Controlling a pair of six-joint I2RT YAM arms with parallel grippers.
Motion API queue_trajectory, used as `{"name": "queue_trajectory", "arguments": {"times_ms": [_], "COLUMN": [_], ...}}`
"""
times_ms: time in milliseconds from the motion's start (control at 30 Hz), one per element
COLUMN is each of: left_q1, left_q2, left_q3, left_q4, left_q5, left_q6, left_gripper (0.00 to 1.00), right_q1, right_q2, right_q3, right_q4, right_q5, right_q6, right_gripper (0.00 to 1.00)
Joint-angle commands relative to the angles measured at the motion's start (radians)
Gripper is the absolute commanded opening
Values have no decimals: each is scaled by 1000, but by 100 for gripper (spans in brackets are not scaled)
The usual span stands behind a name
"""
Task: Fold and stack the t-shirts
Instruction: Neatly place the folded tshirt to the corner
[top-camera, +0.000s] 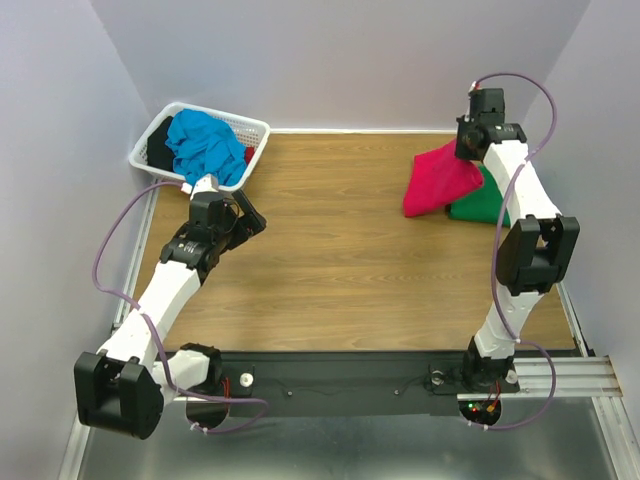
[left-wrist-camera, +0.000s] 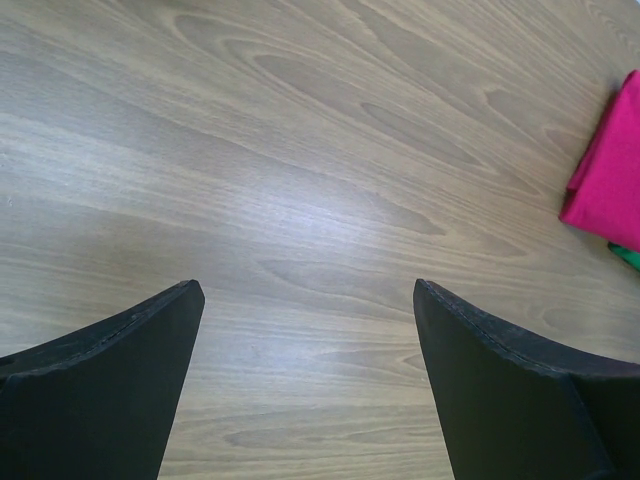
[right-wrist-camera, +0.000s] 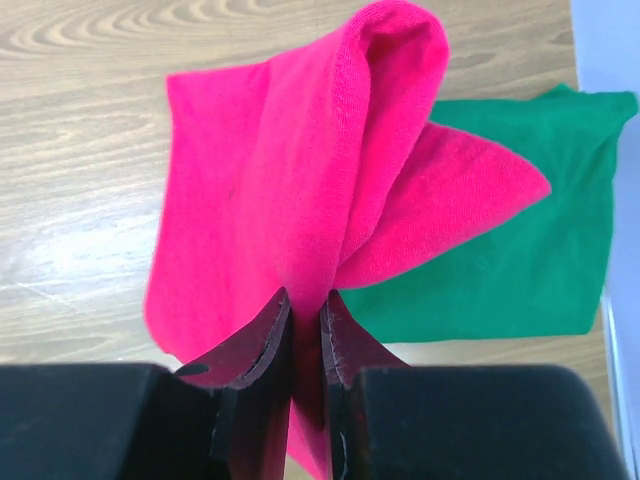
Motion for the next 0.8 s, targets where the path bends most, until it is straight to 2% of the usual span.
{"name": "queue_trajectory", "arguments": {"times_ms": [0,500,767], "left_q1": [-2,-2,0], "left_q2": [1,7,12], "left_q3": [0,0,-9], "left_q4": [3,0,3], "left_q5": [-30,-44,-42], "left_q6": [5,6,2], "left_gripper": [98,98,98], "right_q1": [-22,-88,-123], "right_q2": [-54,-20,-20], "right_q3": [118,268,276], "right_q4": [-15,-115,-127], "right_q5": [-25,-33,-68], "right_q6": [-25,-40,-50], "right_gripper": [0,0,1]}}
